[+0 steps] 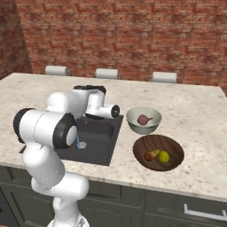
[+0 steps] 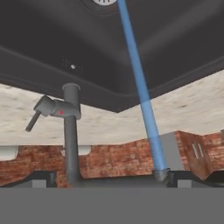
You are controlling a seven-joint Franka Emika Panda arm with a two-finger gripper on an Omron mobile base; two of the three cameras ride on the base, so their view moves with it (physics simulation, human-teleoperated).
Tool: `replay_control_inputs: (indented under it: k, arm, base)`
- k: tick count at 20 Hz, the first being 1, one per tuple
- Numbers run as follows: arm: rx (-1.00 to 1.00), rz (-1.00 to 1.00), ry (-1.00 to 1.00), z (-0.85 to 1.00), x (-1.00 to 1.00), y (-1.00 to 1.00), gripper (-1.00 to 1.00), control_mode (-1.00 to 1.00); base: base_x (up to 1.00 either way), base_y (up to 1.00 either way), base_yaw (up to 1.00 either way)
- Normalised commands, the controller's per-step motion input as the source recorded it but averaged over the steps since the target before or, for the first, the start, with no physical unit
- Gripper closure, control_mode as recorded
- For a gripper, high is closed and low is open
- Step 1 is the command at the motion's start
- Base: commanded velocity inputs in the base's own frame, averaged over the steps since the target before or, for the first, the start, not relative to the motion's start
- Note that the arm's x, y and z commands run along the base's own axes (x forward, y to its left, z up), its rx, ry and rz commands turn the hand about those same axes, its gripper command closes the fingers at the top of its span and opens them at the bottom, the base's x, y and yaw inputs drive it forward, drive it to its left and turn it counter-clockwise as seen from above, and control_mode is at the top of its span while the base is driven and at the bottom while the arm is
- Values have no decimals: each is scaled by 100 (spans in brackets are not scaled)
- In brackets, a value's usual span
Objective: Pick the pears from the sink and place them in one bowl. Place the onion in the other bowl. Then turn off the sink faucet.
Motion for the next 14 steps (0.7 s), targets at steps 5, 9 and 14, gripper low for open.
replay_control_inputs:
  k: [5,9,14]
  arm:
    - [0,0,0,-19,44,0,-100,-100]
    - [0,0,0,-24,46,0,-100,-100]
    - [0,0,0,-25,48,0,-100,-100]
  base:
    - [0,0,0]
    - [0,0,0]
    - [0,0,0]
